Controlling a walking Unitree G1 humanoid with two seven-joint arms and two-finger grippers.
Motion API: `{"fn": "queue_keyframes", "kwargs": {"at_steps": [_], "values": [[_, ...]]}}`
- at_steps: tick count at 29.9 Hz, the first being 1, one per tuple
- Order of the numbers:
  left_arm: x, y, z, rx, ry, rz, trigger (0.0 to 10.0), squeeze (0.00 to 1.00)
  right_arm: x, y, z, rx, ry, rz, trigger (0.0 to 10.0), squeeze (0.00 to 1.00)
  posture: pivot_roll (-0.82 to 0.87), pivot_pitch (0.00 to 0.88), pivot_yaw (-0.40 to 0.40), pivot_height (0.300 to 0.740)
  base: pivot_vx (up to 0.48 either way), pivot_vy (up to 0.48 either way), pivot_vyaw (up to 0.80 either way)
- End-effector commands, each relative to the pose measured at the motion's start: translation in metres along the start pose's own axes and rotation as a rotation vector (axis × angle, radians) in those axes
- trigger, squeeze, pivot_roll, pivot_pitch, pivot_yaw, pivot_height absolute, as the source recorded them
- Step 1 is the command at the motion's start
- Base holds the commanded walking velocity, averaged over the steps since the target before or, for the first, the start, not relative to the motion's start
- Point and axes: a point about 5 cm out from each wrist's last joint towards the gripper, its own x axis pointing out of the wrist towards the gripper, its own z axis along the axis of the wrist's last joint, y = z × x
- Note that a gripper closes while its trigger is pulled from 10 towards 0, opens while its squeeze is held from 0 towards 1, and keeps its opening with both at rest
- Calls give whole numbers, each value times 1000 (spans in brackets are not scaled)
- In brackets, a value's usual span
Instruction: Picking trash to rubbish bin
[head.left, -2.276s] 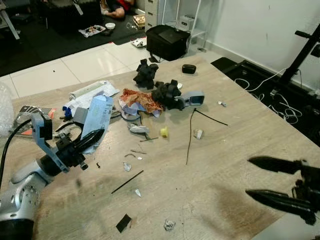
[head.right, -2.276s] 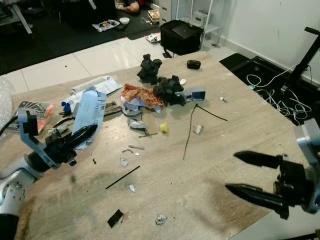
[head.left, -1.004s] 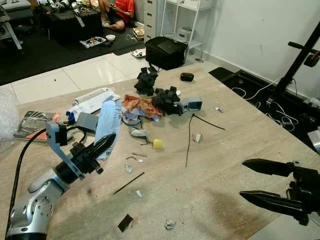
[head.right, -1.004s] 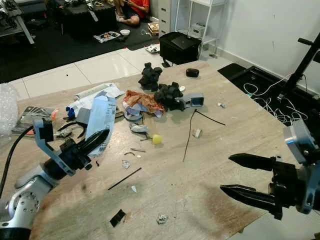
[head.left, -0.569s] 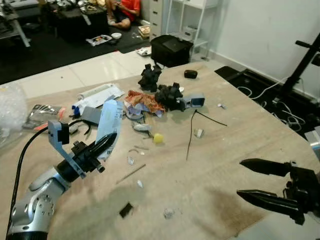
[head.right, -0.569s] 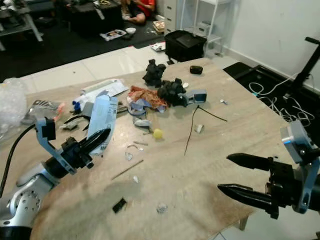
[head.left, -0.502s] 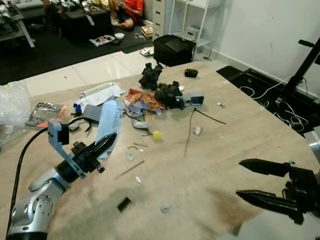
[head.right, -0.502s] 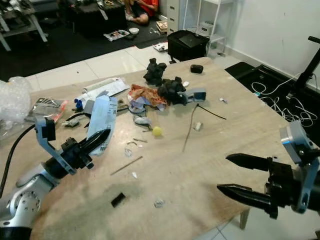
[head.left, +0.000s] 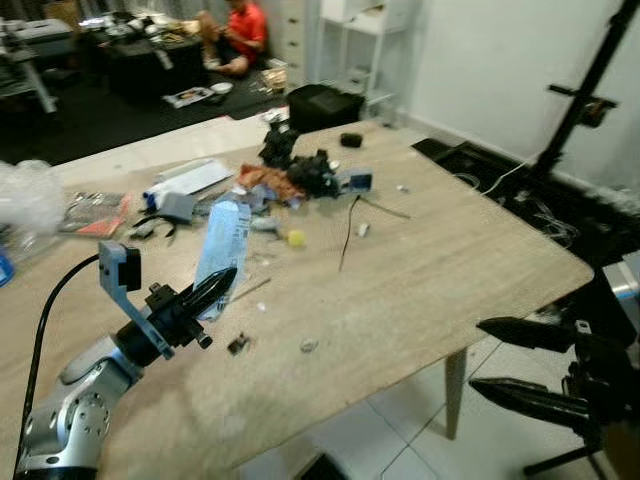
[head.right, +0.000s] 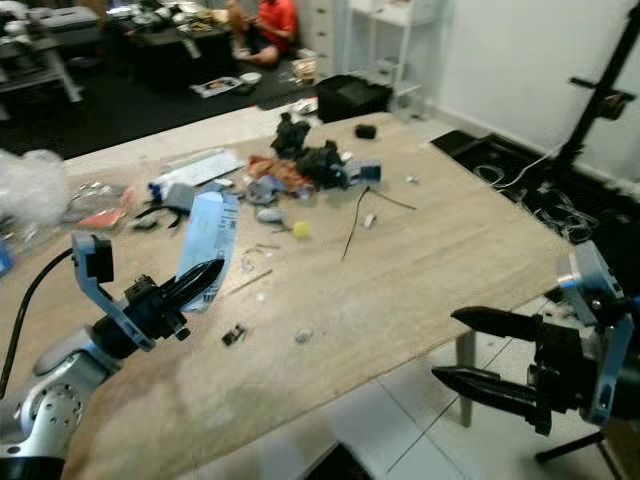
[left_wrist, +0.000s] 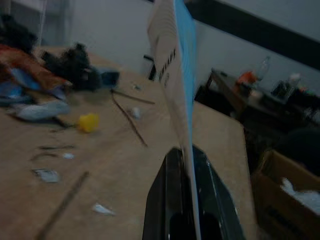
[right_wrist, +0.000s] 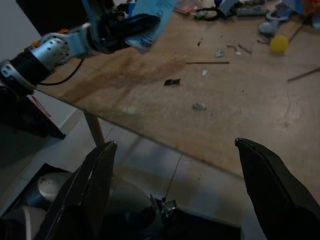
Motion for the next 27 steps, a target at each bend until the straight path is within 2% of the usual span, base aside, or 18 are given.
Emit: {"fn": "queue_keyframes", "kwargs": {"at_steps": [1,9,14,27], "values": [[0,0,-1,-2,7,7,10000,0,3,2,-1,0,13,7,10000,0,-192,179,32,740,0,0,0],[2,0,-7,29,29,13,10000,0,5,0,-3,2,20,-3,10000,0,-188,177,32,740,0,0,0],[5,-4,-9,16,20,6,10000,0,7,1,-6,1,32,0,10000,0,-188,175,33,740,0,0,0],[16,-9,-16,10,8,-11,10000,0,10,3,-9,-13,66,19,10000,0,-190,175,30,740,0,0,-739]]}}
